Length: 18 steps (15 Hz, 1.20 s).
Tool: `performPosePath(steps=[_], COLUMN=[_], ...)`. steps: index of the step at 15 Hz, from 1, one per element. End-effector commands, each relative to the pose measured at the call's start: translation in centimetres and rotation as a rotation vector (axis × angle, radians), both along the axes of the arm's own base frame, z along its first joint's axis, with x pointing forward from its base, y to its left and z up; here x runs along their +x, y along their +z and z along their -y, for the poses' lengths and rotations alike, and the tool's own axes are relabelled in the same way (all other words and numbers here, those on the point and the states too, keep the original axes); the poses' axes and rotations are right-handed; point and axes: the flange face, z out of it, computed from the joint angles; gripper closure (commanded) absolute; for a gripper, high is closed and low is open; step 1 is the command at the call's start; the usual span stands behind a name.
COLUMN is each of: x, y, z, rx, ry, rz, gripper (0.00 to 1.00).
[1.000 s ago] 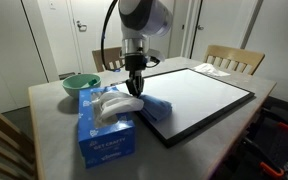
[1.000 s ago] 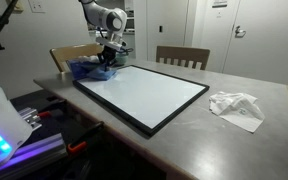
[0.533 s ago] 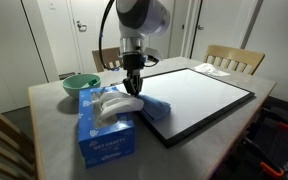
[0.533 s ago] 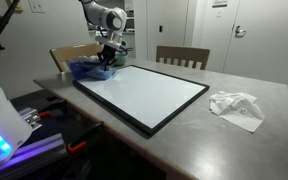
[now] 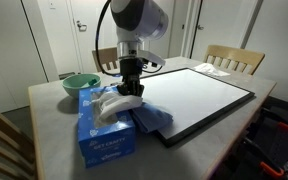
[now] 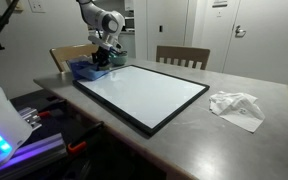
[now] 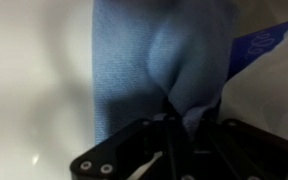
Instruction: Use the cloth to wipe the whiteboard
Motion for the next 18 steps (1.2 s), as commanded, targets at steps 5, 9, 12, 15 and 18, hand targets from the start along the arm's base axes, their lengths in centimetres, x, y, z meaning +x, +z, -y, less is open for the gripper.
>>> performPosePath(steps=[5, 9, 12, 15, 18], x=[-3.2, -2.6, -1.8, -1.4, -1.8], y=[-1.5, -1.5, -1.5, -1.4, -1.7], z=[3.8, 6.0, 6.9, 7.5, 8.1], rx=[0.007, 0.053, 0.117, 0.162, 0.189], ry=[-0.134, -0.144, -0.12, -0.086, -0.065], rz=[-0.11, -0.092, -0.071, -0.062, -0.091], gripper=[0.98, 0.98, 0.98, 0.98, 0.98])
